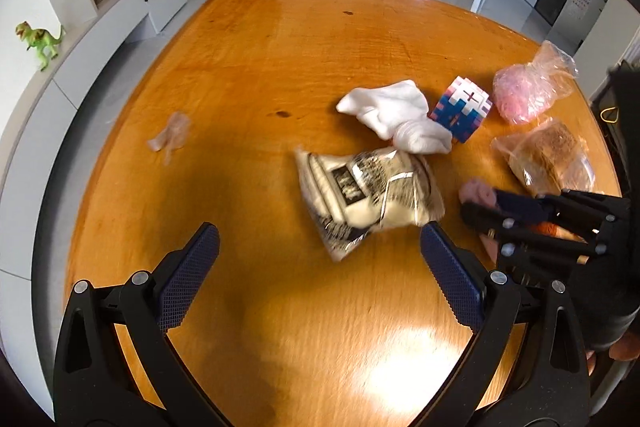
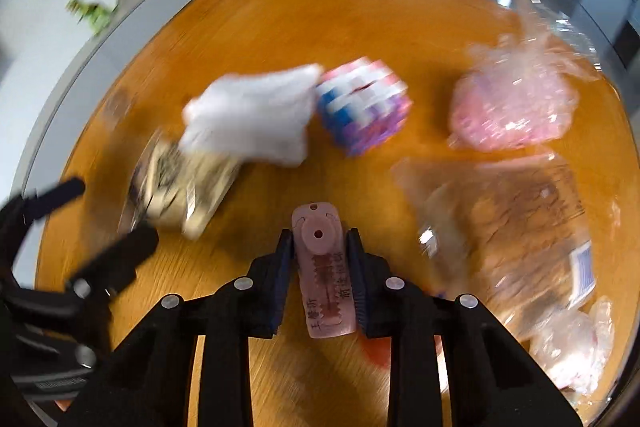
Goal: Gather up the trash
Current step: 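Grasp the pink thermometer-like item with the right tool while the left tool grasps the silver snack wrapper, then carry both items to the black trash bag and open both tools to drop them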
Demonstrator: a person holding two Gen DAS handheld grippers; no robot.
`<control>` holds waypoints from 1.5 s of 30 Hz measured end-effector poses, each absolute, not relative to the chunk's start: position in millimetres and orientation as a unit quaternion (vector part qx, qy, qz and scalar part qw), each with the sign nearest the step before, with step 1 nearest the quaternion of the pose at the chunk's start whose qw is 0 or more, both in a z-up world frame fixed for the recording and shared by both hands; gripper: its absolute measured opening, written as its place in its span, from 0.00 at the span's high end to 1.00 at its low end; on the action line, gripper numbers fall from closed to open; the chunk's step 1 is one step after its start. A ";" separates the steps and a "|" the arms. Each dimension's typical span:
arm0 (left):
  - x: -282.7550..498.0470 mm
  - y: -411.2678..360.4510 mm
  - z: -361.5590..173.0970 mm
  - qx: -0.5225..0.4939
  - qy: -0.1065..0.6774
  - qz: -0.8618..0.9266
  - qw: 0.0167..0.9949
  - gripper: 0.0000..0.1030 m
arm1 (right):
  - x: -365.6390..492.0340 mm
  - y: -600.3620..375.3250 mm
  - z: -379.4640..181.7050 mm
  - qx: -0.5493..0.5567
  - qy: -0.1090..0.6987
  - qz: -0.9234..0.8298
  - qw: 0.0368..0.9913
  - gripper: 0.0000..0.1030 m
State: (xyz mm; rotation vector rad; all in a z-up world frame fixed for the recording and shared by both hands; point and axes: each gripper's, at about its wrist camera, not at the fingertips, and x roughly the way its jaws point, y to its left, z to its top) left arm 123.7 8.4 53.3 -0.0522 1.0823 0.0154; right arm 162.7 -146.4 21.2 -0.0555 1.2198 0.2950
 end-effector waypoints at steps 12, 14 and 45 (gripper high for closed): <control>173.6 0.5 20.6 -0.023 0.523 -0.004 0.852 0.07 | 183.3 -174.5 25.4 0.077 0.571 0.125 0.808 0.72; 174.3 3.7 21.8 -0.037 0.510 -0.013 0.859 0.20 | 180.2 -166.5 22.6 0.078 0.571 0.127 0.807 0.72; -116.9 116.2 56.2 -0.099 0.455 0.031 0.884 0.63 | -10.6 -18.3 49.7 0.025 0.568 0.271 0.777 0.72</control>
